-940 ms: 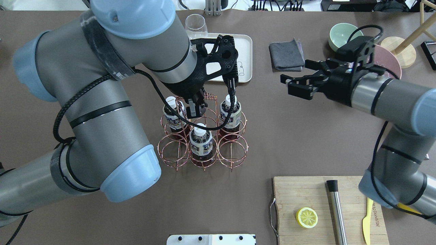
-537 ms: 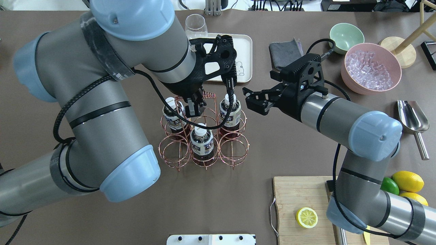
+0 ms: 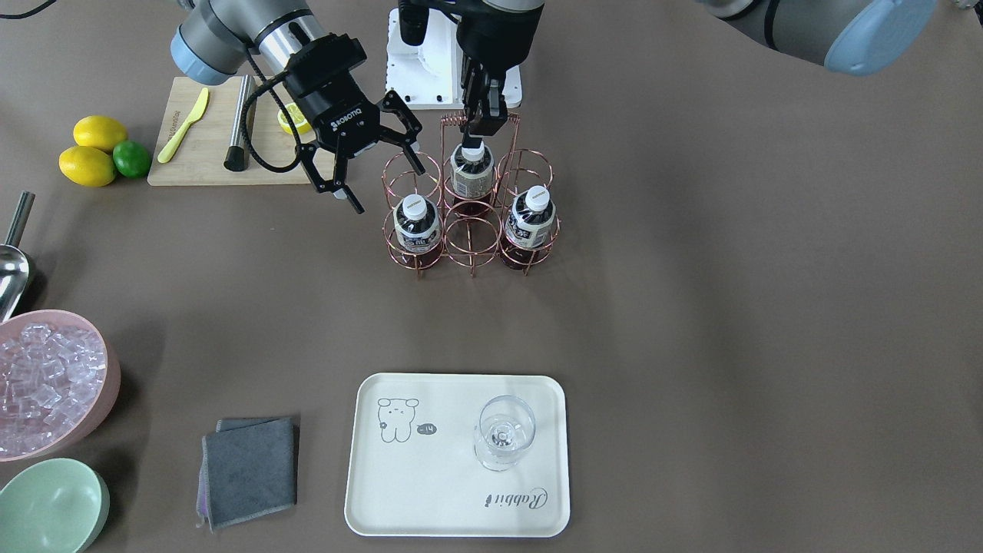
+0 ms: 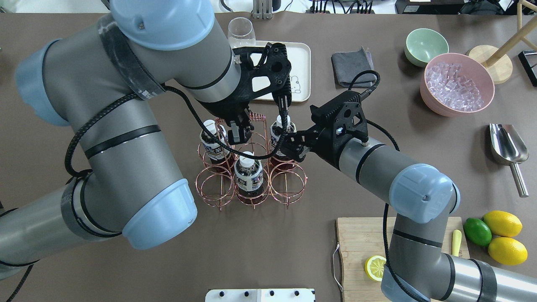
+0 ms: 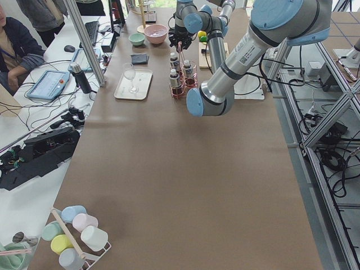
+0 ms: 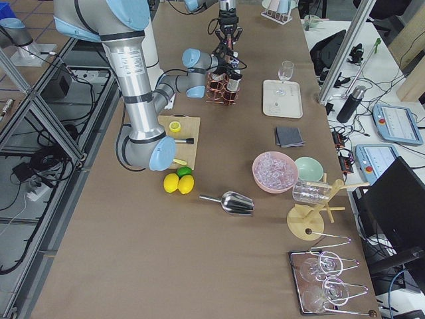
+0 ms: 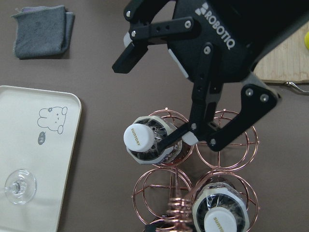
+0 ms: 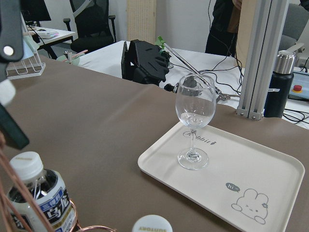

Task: Take tea from basket to plate

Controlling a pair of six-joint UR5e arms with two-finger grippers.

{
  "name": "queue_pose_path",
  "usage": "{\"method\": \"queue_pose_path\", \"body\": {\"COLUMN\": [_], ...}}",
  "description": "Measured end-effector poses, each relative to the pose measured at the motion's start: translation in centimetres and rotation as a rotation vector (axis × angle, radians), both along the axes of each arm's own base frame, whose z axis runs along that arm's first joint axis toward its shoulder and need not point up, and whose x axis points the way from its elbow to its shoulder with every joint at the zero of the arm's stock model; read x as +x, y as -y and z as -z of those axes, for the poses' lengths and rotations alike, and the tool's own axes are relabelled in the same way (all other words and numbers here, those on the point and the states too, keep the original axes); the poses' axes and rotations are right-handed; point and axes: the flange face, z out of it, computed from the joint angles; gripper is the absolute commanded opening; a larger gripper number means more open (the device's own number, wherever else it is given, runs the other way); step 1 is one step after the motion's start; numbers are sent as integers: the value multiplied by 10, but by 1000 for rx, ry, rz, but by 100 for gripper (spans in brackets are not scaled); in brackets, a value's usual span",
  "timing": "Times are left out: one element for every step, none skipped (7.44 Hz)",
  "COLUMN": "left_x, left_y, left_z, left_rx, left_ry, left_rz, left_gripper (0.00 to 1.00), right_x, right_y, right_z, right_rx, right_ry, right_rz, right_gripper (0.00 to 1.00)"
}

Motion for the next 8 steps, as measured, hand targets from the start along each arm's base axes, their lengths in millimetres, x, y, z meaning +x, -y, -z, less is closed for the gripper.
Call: {"method": "queue_pose_path", "body": {"left_x": [0,0,1,1,2,2,2,1], "left_y": [0,0,-1,-1,-1,-1,-1,-1], "left_z": [0,0,0,0,0,0,0,0], "left_rx": [0,0,0,0,0,0,0,0], "left_ry": [0,0,-1,-1,0,1,1,1], "left_rz": [0,-1,-2,-3,-3,-2,-2,-2], "left_gripper": [0,0,0,0,0,0,0,0], "right_x": [-7,-13,-20,-26,-32,-36,-38,-39], "right_y": [-1,0,3,6,8,10,11,11], "right_z": [0,1,3,5,3,-1,-2,-2], "right_rx": [-1,-1,-1,-2,-4,-7,-8,-7], "right_ry": [-3,-5,-6,-9,-17,-24,-26,-25], "right_rz": [0,-3,-7,-12,-17,-20,-20,-17], "right_gripper": [96,91,80,52,20,0,0,0]}}
